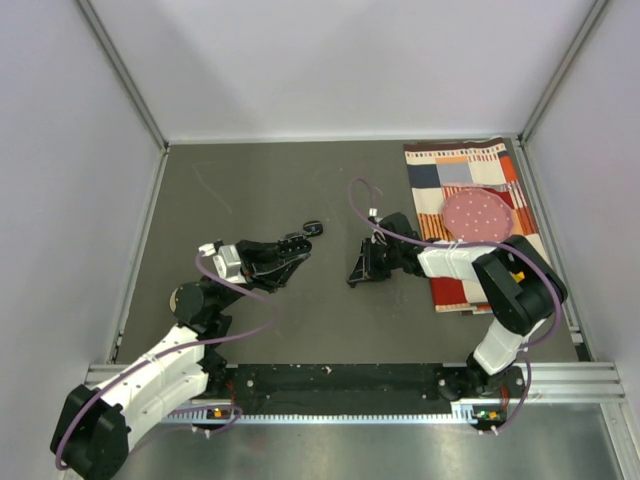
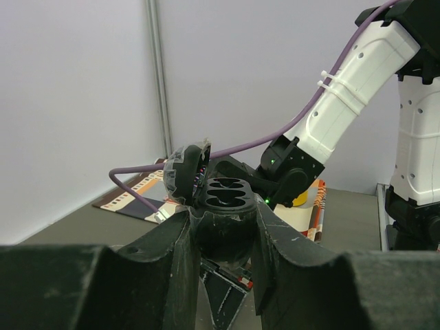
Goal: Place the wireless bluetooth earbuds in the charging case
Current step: Pick up the earbud from the center of the board.
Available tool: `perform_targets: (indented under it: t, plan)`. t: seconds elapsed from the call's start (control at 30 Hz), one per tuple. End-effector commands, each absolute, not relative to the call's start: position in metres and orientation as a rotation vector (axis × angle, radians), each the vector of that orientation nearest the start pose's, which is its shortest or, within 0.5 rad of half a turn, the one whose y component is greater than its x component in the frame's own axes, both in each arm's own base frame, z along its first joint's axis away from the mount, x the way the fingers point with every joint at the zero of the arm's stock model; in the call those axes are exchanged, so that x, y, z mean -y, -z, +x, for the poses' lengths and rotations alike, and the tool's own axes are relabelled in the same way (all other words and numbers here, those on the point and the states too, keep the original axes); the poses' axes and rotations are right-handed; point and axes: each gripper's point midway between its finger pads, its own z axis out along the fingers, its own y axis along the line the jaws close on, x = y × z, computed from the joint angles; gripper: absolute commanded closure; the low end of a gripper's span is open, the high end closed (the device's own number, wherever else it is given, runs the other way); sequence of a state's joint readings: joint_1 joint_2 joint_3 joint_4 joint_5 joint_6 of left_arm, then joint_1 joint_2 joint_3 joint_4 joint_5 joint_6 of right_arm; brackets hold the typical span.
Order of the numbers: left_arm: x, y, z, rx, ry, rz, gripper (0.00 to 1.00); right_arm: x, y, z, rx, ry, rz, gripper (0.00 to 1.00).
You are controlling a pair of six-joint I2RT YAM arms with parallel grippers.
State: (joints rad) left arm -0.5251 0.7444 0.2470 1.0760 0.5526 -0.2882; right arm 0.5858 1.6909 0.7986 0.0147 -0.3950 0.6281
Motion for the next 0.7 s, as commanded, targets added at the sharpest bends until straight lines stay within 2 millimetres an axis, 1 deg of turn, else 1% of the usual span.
perform_targets:
  t: [0.0, 0.07, 0.13, 0.23, 0.67]
  plan:
    - [0.222, -0.326, 0.185, -0.896, 0.984, 0.632, 1.0, -0.285, -0.036, 0.269, -2.57, -0.984, -0.168, 0.81]
    - [0.222, -0.325, 0.185, -0.899, 0.983, 0.633, 1.0, -0.285, -0.038, 0.269, -2.57, -0.991, -0.169, 0.8]
    - [0.222, -0.325, 0.185, -0.901, 0.983, 0.631, 1.0, -0.286, -0.038, 0.267, -2.57, -1.004, -0.177, 0.76]
    - [0.222, -0.324, 0.186, -0.905, 0.986, 0.63, 1.0, -0.286, -0.04, 0.265, -2.568, -1.014, -0.18, 0.74]
    - [0.223, -0.323, 0.186, -0.908, 0.989, 0.633, 1.0, -0.283, -0.042, 0.259, -2.565, -1.021, -0.187, 0.73]
